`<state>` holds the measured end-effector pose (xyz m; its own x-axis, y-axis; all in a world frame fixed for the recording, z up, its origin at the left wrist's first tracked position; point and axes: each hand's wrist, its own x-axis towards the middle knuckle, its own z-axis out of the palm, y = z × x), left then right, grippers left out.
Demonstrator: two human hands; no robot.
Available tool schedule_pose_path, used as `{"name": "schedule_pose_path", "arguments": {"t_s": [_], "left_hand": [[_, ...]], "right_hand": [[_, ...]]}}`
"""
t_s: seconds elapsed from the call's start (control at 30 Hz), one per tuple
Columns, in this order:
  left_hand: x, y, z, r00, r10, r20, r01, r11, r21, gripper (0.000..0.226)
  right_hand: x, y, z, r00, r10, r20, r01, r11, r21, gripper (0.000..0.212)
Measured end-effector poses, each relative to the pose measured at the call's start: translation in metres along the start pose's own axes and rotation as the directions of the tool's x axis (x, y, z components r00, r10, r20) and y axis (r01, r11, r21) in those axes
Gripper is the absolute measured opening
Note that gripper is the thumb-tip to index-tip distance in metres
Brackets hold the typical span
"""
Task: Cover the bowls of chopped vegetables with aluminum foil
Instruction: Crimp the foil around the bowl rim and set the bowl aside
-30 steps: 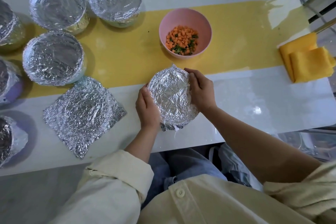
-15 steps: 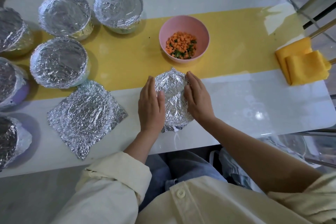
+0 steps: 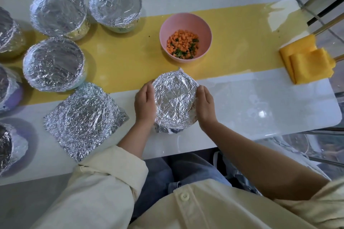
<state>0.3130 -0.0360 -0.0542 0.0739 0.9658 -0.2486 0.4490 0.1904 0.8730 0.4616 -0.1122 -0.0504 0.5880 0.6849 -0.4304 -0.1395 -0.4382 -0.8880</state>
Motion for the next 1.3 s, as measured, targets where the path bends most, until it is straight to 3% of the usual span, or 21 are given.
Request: {"name": "schedule_pose_path", "arguments": {"t_s": [0.07, 0.2, 0.27, 0.3, 0.37, 0.43, 0.5, 0.57, 0.7, 0.93, 1.13, 1.3], "left_hand": [[0.021, 0.000, -0.008, 0.995, 0.097, 0.031, -0.101, 0.976, 0.191, 0.043], [0.026, 0.021, -0.011, 0.992, 0.123, -0.020, -0.103, 0.900, 0.424, 0.032], [0.007, 0.030, -0.006, 0.971, 0.186, -0.146, -0.093, 0.867, 0.490, 0.032], [-0.004, 0.030, -0.002, 0.953, 0.230, -0.198, -0.098, 0.850, 0.517, 0.033], [-0.026, 0.024, 0.006, 0.926, 0.311, -0.216, -0.152, 0.827, 0.541, 0.040], [-0.044, 0.017, 0.014, 0.925, 0.350, -0.149, -0.212, 0.799, 0.562, 0.050], [-0.052, 0.012, 0.018, 0.940, 0.328, -0.098, -0.217, 0.792, 0.571, 0.057], [-0.051, 0.006, 0.017, 0.952, 0.293, -0.090, -0.198, 0.811, 0.551, 0.059], [-0.042, -0.005, 0.012, 0.930, 0.356, -0.091, -0.285, 0.854, 0.435, 0.050], [-0.038, -0.010, 0.008, 0.951, 0.210, -0.226, -0.200, 0.977, 0.067, 0.039], [-0.033, -0.006, 0.005, 0.985, -0.044, -0.167, 0.012, 0.983, -0.184, 0.035], [-0.035, 0.000, 0.003, 0.987, -0.116, -0.112, 0.085, 0.963, -0.256, 0.026]], "right_hand": [[-0.014, -0.001, 0.000, 0.998, 0.021, -0.056, -0.022, 1.000, -0.014, 0.028], [-0.031, -0.006, -0.013, 0.991, 0.081, -0.106, -0.091, 0.991, -0.100, 0.024], [-0.031, -0.009, -0.021, 0.989, -0.023, -0.145, -0.006, 0.981, -0.194, 0.026], [-0.028, -0.011, -0.024, 0.981, -0.142, -0.136, 0.104, 0.962, -0.254, 0.028], [-0.016, -0.015, -0.025, 0.908, -0.420, -0.003, 0.387, 0.840, -0.381, 0.034], [-0.001, -0.022, -0.021, 0.781, -0.584, 0.219, 0.610, 0.640, -0.468, 0.040], [0.013, -0.025, -0.011, 0.681, -0.615, 0.398, 0.723, 0.478, -0.498, 0.046], [0.020, -0.021, -0.002, 0.657, -0.581, 0.480, 0.749, 0.432, -0.503, 0.049], [0.023, -0.011, 0.002, 0.810, -0.458, 0.366, 0.586, 0.640, -0.496, 0.045], [0.027, -0.010, 0.001, 0.907, -0.308, 0.289, 0.391, 0.871, -0.298, 0.027], [0.030, -0.011, 0.001, 0.939, -0.182, 0.293, 0.235, 0.959, -0.158, 0.028], [0.028, -0.013, 0.001, 0.955, -0.104, 0.277, 0.149, 0.978, -0.146, 0.033]]}}
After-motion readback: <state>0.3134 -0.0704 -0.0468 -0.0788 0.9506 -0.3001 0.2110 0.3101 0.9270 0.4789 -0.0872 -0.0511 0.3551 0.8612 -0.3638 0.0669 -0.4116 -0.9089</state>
